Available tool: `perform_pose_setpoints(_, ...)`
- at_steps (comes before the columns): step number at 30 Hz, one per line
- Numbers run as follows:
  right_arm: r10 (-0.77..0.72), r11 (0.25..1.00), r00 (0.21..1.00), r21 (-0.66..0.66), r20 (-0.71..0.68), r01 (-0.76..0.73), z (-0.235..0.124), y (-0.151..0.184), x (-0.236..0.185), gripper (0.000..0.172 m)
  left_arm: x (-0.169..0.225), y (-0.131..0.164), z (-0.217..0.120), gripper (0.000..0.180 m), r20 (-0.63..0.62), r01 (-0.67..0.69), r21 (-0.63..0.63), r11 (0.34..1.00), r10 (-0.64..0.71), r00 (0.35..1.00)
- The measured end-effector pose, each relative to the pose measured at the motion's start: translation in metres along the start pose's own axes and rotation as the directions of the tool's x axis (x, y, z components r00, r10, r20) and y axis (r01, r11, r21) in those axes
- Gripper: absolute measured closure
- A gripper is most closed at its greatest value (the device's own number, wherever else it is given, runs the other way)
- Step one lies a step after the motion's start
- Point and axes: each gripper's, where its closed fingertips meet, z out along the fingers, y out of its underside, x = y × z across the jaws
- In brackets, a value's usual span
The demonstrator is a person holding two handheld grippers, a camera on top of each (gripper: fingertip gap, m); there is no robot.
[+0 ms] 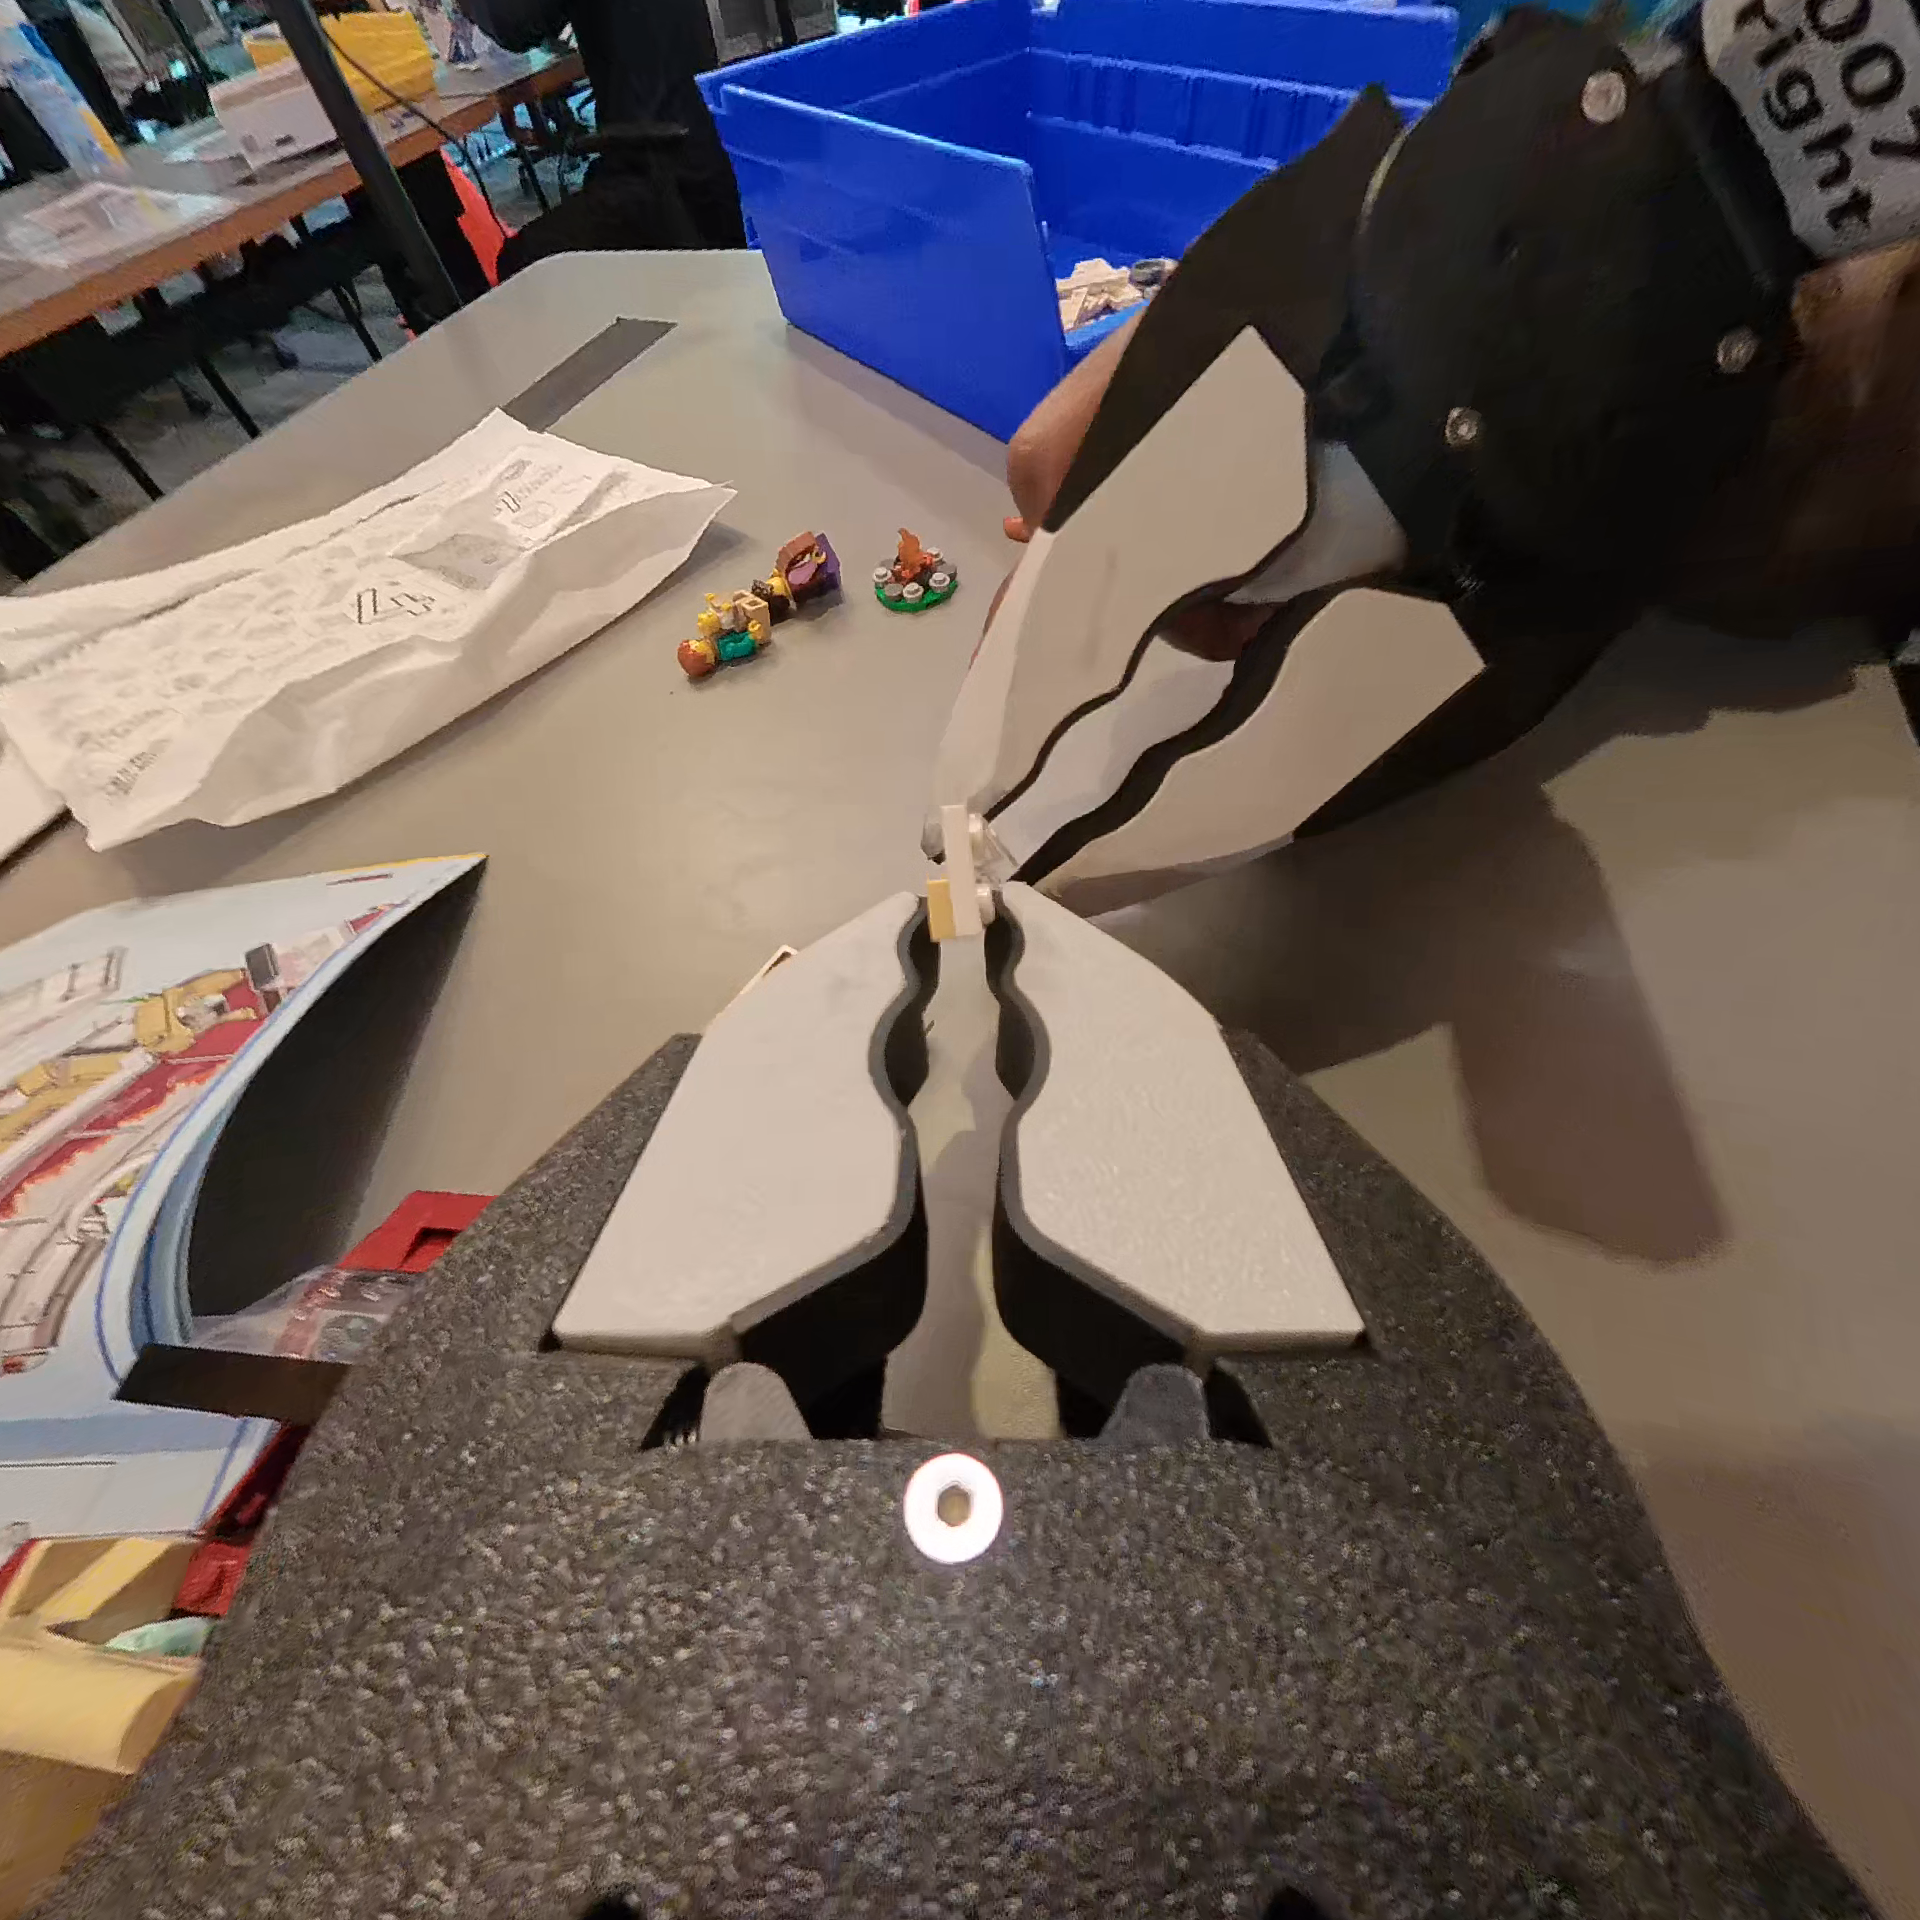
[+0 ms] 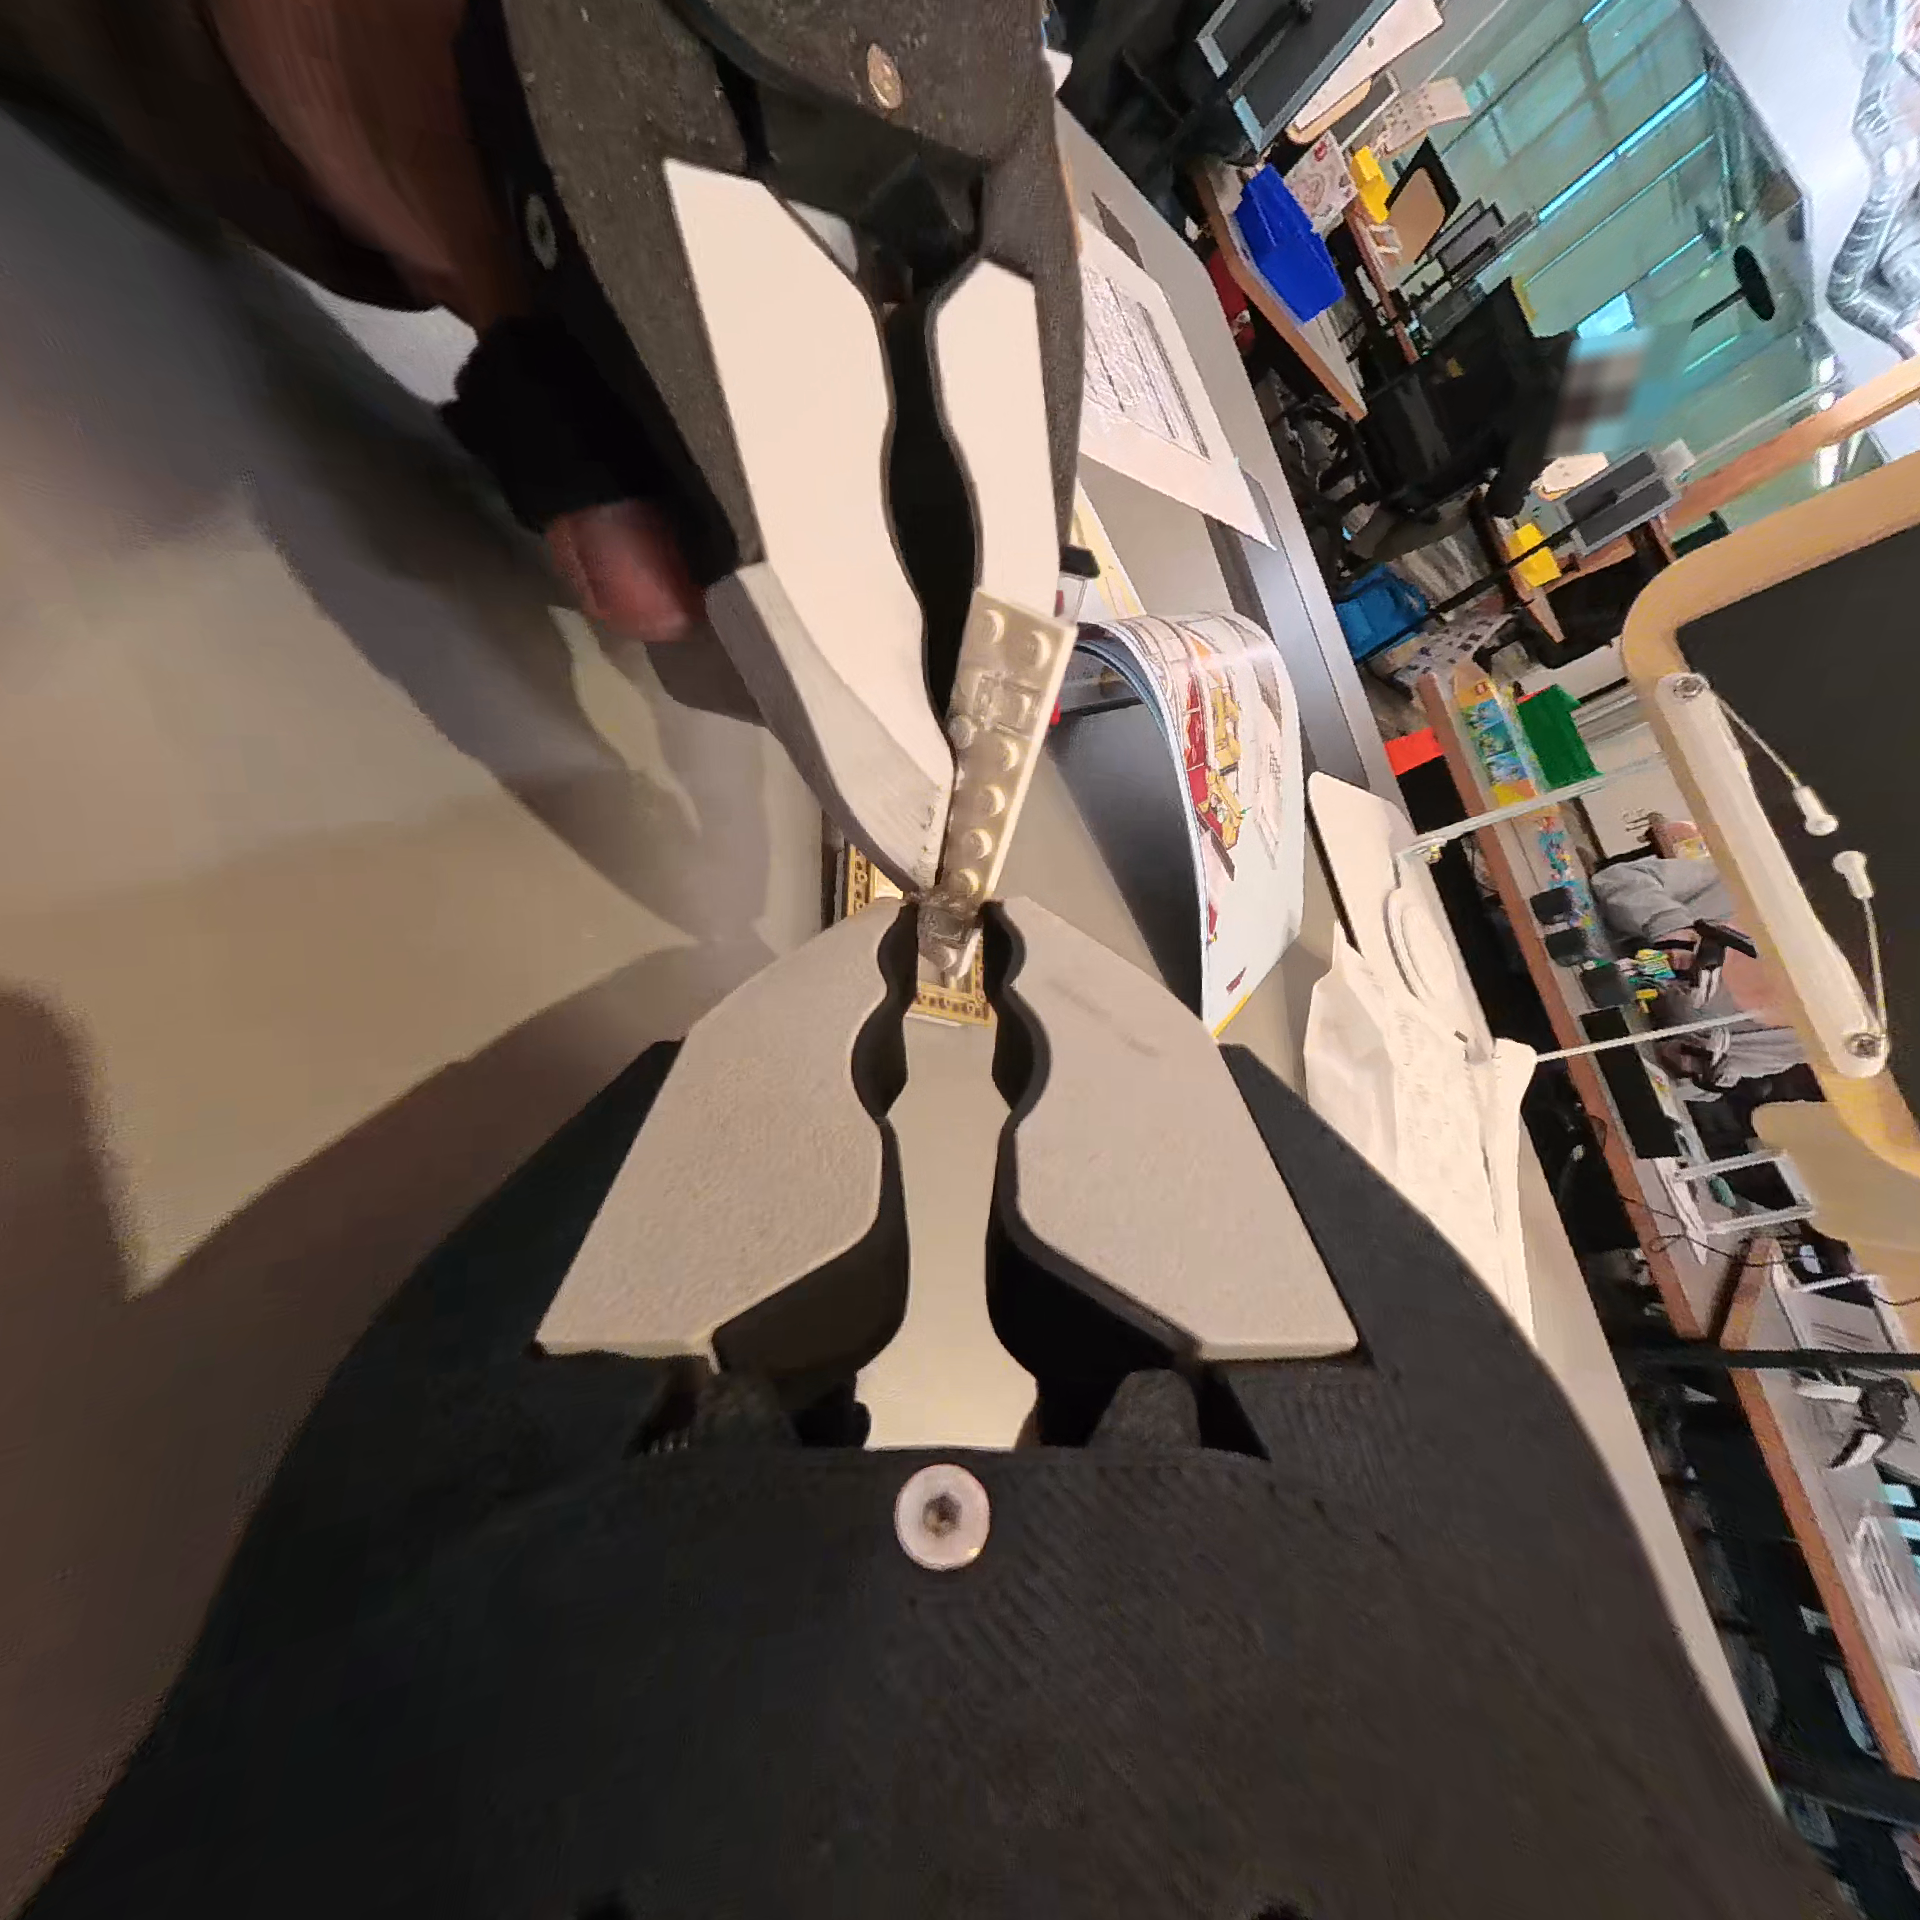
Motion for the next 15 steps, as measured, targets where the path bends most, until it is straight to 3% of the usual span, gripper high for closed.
perform_pose_setpoints(5,0.053,0.997,0.996,0.048,0.069,-0.056,-0.004,-0.004,-0.003,0.16,0.005,-0.002,-0.003,0.172,-0.014,-0.122,0.002,0.993,0.122,0.992)
perform_pose_setpoints(15,0.125,0.987,0.971,0.077,0.203,-0.143,-0.008,-0.002,-0.014,0.16,0.014,0.003,-0.002,0.172,-0.082,-0.173,-0.011,0.985,0.172,0.982)
